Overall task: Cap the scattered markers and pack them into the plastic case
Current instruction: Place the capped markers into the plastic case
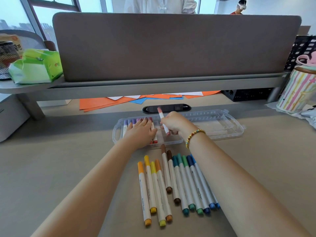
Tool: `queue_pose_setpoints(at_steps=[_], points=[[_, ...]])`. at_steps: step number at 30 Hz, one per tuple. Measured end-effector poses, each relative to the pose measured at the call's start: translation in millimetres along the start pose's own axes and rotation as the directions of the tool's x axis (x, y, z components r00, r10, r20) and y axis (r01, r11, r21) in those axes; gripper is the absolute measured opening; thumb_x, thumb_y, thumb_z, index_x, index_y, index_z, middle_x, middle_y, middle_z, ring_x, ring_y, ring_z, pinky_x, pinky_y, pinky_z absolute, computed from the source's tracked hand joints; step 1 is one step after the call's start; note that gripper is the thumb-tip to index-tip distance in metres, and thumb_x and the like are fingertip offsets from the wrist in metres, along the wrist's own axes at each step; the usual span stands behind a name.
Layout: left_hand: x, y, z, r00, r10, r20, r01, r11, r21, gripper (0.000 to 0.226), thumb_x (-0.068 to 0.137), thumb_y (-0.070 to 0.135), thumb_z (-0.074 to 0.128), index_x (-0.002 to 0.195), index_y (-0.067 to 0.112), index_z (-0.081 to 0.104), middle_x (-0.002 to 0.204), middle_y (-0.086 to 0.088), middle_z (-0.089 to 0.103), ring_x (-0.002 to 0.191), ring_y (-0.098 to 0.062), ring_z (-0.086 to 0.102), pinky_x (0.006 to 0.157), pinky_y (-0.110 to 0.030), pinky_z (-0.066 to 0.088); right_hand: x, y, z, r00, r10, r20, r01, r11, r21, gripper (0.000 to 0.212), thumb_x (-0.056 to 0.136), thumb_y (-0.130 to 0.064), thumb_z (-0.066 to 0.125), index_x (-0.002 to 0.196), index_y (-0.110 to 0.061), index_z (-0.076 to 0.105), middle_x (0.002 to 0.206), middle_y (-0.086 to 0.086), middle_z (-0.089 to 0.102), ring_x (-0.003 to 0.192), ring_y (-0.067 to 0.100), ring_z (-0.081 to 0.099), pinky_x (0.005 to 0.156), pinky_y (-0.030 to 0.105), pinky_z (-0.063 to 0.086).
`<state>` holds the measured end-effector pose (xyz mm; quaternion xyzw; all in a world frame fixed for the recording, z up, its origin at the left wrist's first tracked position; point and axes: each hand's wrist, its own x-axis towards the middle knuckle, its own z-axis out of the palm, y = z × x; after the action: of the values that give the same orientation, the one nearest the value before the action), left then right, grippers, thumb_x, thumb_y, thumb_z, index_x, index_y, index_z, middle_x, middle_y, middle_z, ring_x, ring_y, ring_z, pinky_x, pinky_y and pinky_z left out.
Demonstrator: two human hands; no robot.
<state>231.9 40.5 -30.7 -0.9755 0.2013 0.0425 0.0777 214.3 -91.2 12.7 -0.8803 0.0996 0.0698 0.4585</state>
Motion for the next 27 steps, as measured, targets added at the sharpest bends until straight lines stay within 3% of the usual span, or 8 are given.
queue_pose_setpoints(at_steps=[3, 7, 12, 19, 23, 27], points=[[1.0, 0.2, -2.8, 1.0, 0.002, 0.024, -0.002, 1.0, -0.012, 0.054, 0.101, 0.03, 0.029, 0.15, 0.014, 0.012, 0.158, -0.009, 0.001, 0.145, -0.031, -0.001, 0.116, -0.054, 0.006, 0.4, 2.1, 3.0, 1.0, -0.03, -0.006, 0.029, 0.996, -0.079, 0.03, 0.096, -0.02, 0.049, 0.121, -0.003, 0.052, 0.104, 0.015, 0.062, 0.075, 0.018, 0.058, 0.058, 0.022, 0.044], [-2.9, -1.9, -12.7, 0.998, -0.057, 0.035, 0.063, 0.973, -0.22, 0.058, 0.1, 0.045, 0.021, 0.15, 0.017, 0.013, 0.158, -0.005, 0.005, 0.145, -0.028, 0.0, 0.114, -0.049, -0.002, -1.6, 2.9, 3.4, 0.999, -0.034, -0.026, 0.032, 0.997, -0.063, 0.032, 0.097, -0.019, 0.046, 0.126, -0.004, 0.048, 0.109, 0.012, 0.064, 0.086, 0.018, 0.062, 0.064, 0.023, 0.047], [-10.5, -15.1, -2.6, 0.997, -0.072, -0.015, 0.068, 0.976, -0.206, 0.055, 0.1, 0.043, 0.02, 0.151, 0.021, 0.013, 0.158, -0.001, 0.008, 0.146, -0.024, 0.001, 0.114, -0.049, -0.005, -1.0, -1.5, 2.8, 0.999, -0.037, -0.027, 0.033, 0.991, -0.126, 0.031, 0.098, -0.024, 0.045, 0.121, -0.005, 0.053, 0.07, 0.001, 0.041, 0.055, 0.01, 0.038, 0.047, 0.019, 0.028], [-13.1, -12.1, -3.4, 0.996, -0.078, -0.034, 0.069, 0.976, -0.208, 0.054, 0.101, 0.042, 0.018, 0.15, 0.021, 0.013, 0.158, -0.002, 0.007, 0.146, -0.024, 0.0, 0.114, -0.046, -0.005, 9.4, -1.2, 19.1, 0.999, -0.03, -0.031, 0.023, 0.981, -0.194, 0.029, 0.096, -0.027, 0.052, 0.113, -0.004, 0.057, 0.09, 0.008, 0.056, 0.061, 0.012, 0.051, 0.048, 0.019, 0.034], [-13.2, -11.5, -2.3, 0.996, -0.081, -0.038, 0.072, 0.976, -0.207, 0.055, 0.101, 0.043, 0.016, 0.15, 0.021, 0.012, 0.158, -0.002, 0.007, 0.146, -0.023, 0.0, 0.115, -0.046, -0.005, 20.5, 3.5, 27.6, 0.993, -0.036, -0.114, 0.003, 0.962, -0.274, 0.027, 0.093, -0.03, 0.054, 0.106, -0.007, 0.06, 0.093, 0.007, 0.06, 0.082, 0.019, 0.06, 0.062, 0.024, 0.041], [-14.4, -10.3, -3.3, 0.995, -0.092, -0.039, 0.082, 0.975, -0.207, 0.055, 0.101, 0.044, 0.014, 0.15, 0.021, 0.012, 0.158, -0.002, 0.006, 0.146, -0.023, -0.001, 0.114, -0.046, -0.007, 24.3, 6.2, 33.3, 0.981, -0.07, -0.183, -0.003, 0.928, -0.373, 0.026, 0.093, -0.033, 0.054, 0.105, -0.01, 0.059, 0.088, 0.004, 0.057, 0.081, 0.019, 0.056, 0.072, 0.028, 0.047]])
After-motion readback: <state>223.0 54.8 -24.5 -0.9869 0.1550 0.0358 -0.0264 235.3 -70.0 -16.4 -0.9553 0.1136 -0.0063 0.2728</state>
